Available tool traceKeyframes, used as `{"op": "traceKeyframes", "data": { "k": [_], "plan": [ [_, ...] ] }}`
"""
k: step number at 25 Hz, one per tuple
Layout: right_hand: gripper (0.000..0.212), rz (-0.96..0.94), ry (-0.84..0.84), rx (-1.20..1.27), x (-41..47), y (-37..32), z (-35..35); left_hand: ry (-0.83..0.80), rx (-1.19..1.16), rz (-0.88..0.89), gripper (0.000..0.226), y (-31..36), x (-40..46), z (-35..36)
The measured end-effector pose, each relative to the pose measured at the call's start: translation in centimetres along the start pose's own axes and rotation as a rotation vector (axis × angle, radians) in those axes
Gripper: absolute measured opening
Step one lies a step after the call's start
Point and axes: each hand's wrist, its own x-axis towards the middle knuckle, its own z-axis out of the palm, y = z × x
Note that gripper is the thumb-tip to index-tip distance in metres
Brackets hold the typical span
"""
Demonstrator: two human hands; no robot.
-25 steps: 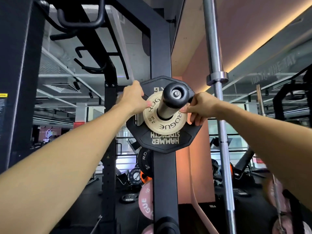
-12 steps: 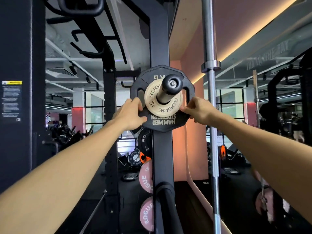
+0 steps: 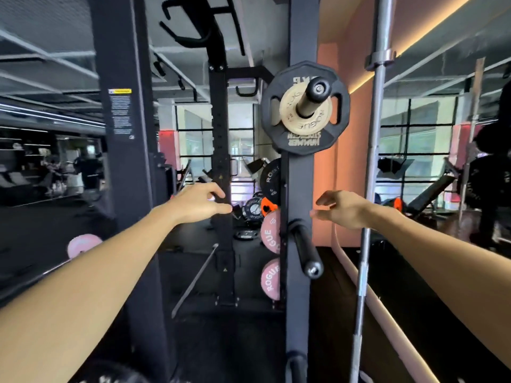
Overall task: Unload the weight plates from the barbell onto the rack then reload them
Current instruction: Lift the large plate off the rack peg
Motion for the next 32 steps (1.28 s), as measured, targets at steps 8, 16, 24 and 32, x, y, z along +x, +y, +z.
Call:
{"op": "traceKeyframes", "data": {
  "k": [8, 16, 24, 32],
  "plan": [
    [0.046, -0.217, -0.075, 0.134, -1.0, -15.5, 7.7, 0.089, 0.073, -0.210, 0.045, -11.4, -12.4, -12.2],
    [0.051, -0.336, -0.156, 0.314, -0.7, -38.3, 19.1, 0.107, 0.218, -0.357, 0.050, -28.7, -22.7, -27.5],
    [0.060, -0.347, -0.247, 0.294, 0.0, -53.7, 26.1, 0.122, 0.187, -0.372, 0.051, -41.5, -25.5, -35.0],
    [0.052, -0.299, -0.220, 0.328, 6.8, -56.3, 31.5, 0.108, 0.132, -0.302, 0.056, -49.0, -19.2, -34.4]
  ]
}}
